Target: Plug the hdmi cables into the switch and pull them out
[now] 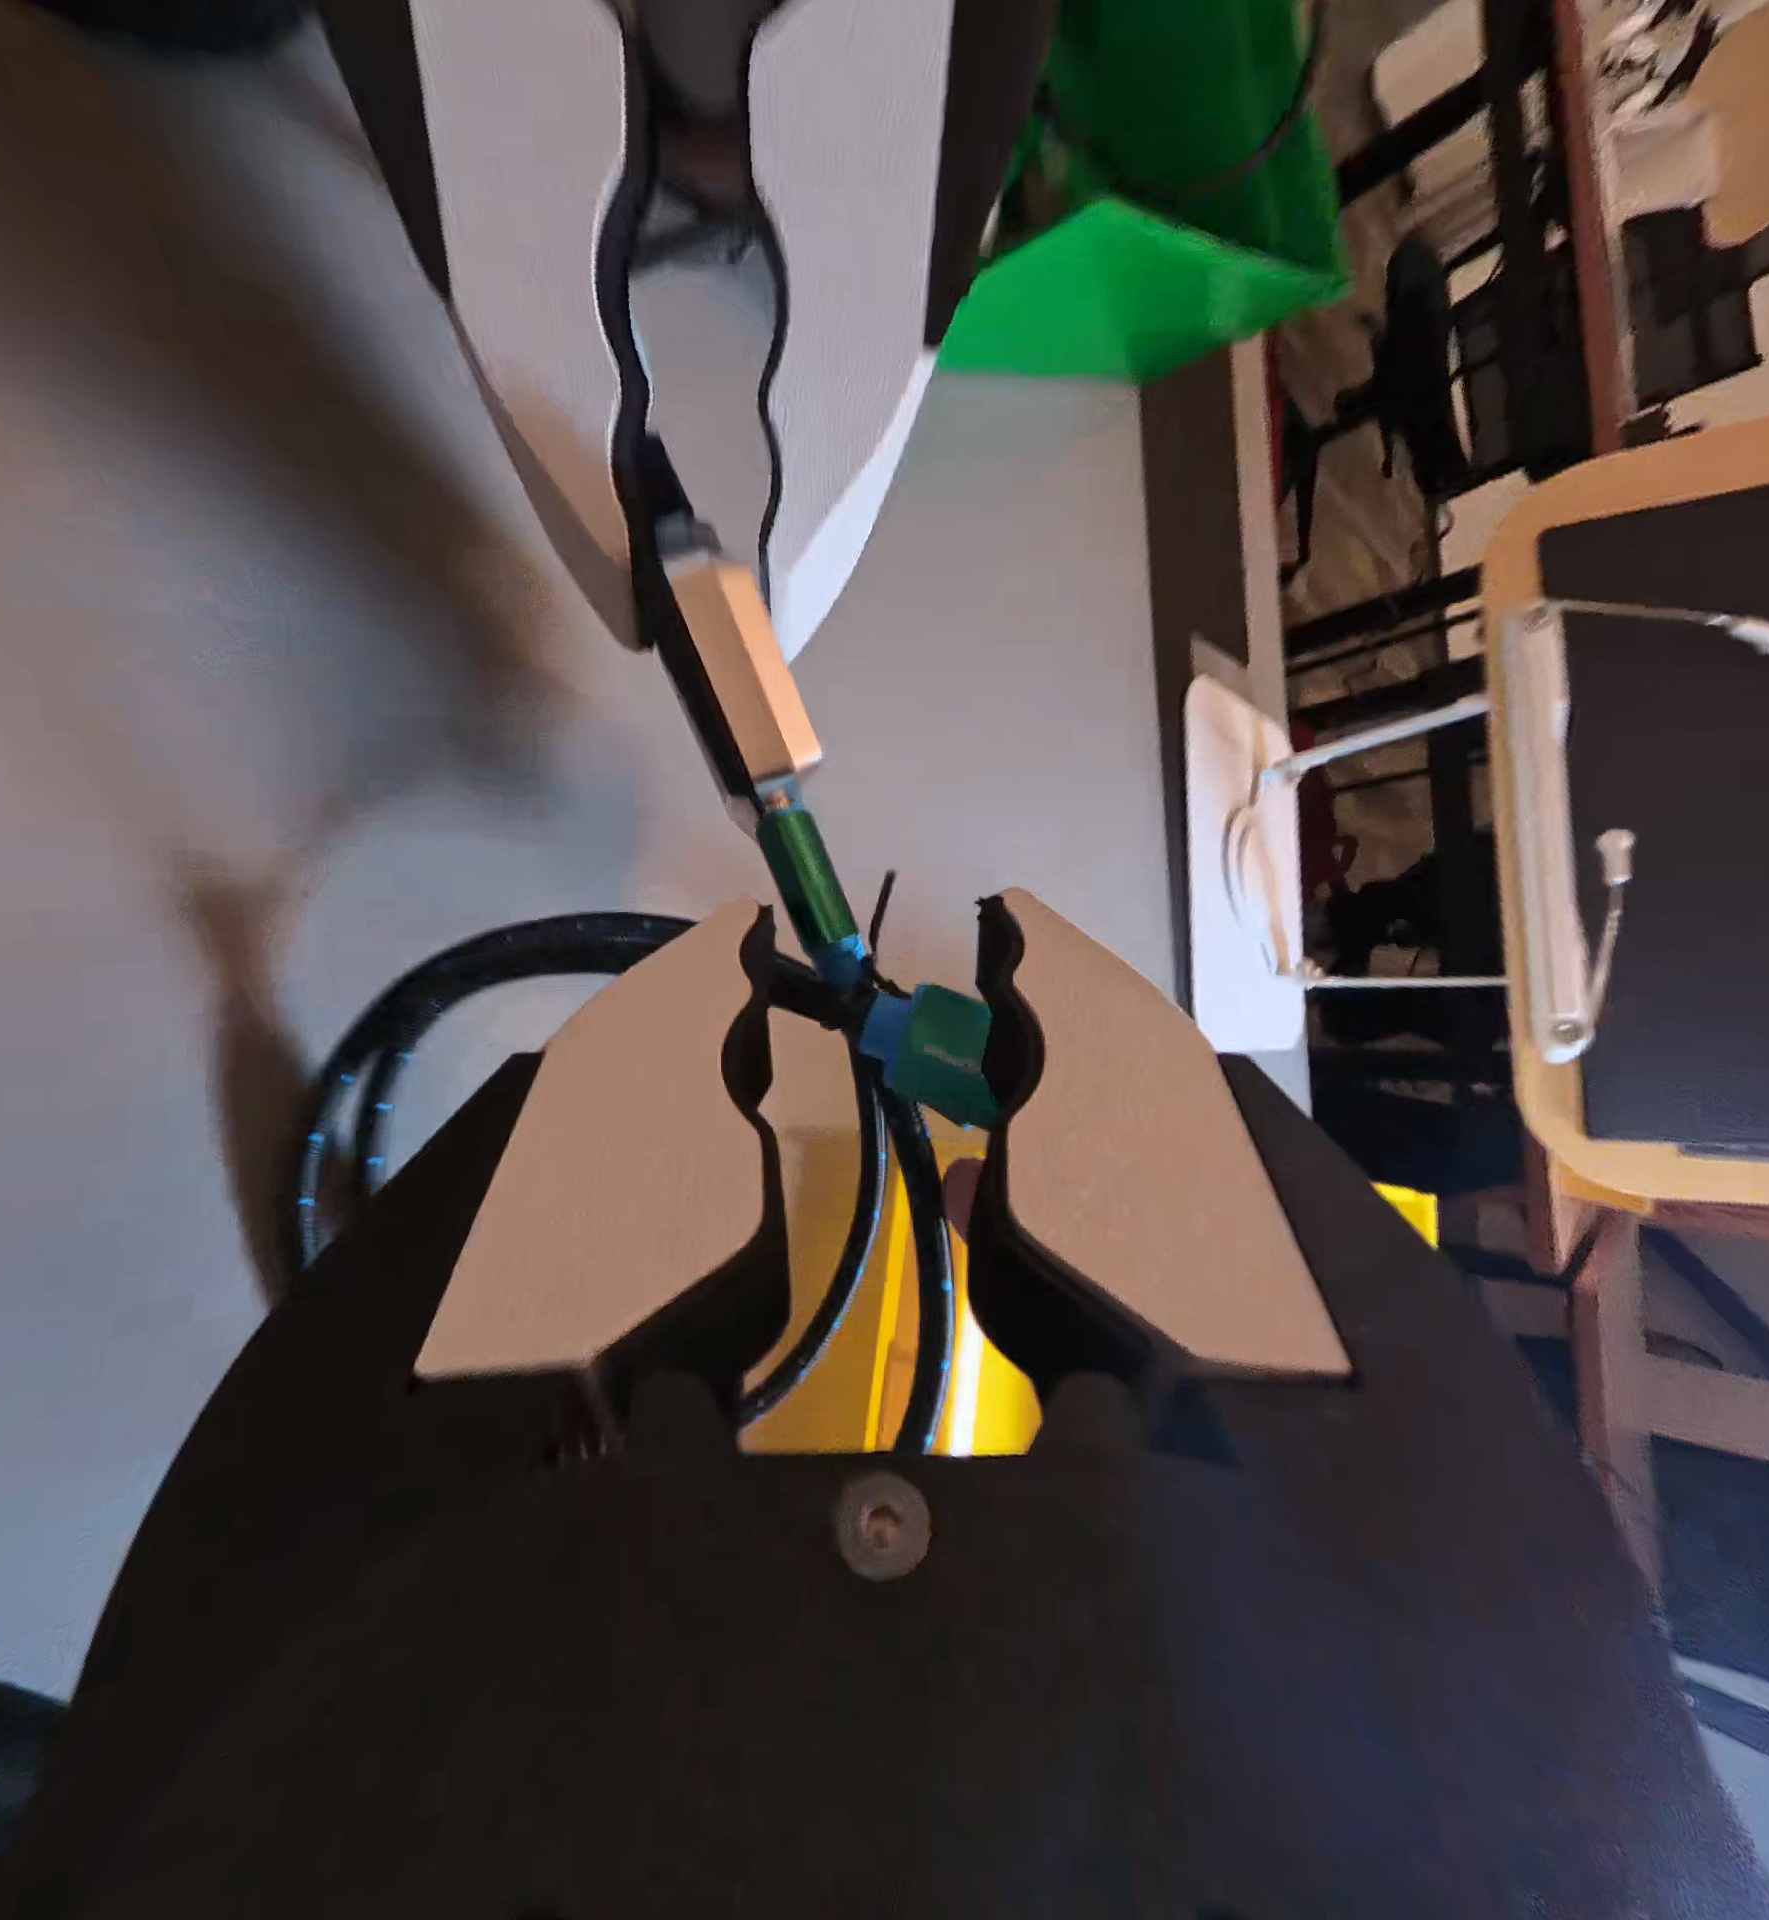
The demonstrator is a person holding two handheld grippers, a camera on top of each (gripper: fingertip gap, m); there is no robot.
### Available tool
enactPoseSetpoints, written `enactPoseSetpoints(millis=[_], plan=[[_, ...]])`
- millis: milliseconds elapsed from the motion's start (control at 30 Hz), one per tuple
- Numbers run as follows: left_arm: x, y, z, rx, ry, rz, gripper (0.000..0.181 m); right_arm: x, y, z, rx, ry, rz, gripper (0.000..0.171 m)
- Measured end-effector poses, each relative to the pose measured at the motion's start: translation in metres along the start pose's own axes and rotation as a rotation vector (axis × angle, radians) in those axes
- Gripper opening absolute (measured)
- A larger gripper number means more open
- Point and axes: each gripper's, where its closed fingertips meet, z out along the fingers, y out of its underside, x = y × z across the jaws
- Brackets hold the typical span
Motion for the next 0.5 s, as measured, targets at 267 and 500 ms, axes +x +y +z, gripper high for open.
enactPoseSetpoints(millis=[267, 500], plan=[[0.009, 0.004, 0.002, -0.031, 0.042, 0.033, 0.022, -0.009, 0.001, 0.006, 0.062, 0.095, -0.071, 0.039], [0.014, 0.008, 0.007, -0.083, 0.029, 0.111, 0.023, -0.028, 0.006, 0.014, -0.029, 0.022, -0.148, 0.021]])
